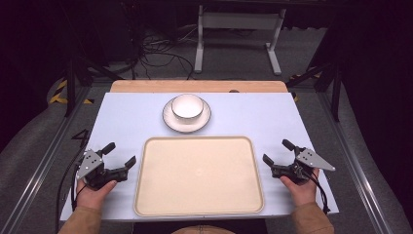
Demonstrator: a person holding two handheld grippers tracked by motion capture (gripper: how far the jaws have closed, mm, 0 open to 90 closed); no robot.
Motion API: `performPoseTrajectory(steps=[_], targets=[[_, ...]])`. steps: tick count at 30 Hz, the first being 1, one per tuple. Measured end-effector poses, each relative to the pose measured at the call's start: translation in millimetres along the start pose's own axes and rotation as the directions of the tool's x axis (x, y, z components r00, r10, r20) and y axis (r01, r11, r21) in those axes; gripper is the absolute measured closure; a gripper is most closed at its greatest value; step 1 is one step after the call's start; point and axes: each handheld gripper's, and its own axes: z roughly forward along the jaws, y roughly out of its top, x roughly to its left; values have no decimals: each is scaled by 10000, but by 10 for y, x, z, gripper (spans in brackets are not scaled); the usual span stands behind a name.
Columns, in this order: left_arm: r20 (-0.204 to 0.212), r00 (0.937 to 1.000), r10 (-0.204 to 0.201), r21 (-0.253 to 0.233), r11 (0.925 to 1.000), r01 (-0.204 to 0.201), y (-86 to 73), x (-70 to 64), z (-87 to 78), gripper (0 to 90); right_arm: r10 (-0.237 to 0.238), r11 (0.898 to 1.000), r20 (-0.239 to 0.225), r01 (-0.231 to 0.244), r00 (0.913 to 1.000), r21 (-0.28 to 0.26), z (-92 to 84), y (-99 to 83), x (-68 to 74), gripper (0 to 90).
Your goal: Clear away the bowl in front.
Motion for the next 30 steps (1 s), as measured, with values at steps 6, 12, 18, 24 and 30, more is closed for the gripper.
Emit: performPoseTrajectory(steps=[6,12,18,24,30], targets=[[4,10000,18,-39,10000,-18,18,-10,-5,79,22,10000,-48,-21,10000,41,5,2,-2,43],[68,10000,-17,-112,9999,18,51,-23,-11,112,90,9999,-83,-90,9999,54,6,2,-10,54],[244,9997,-70,-317,9995,78,154,-50,-32,159,99,9999,-138,-97,9999,139,12,4,-14,48],[201,9997,-168,-368,9992,175,279,-57,-63,169,59,9998,-178,-56,9998,171,15,4,-13,40],[346,9992,-209,-722,9971,234,492,-79,-126,172,165,9997,-140,-163,9998,192,20,5,-19,39]])
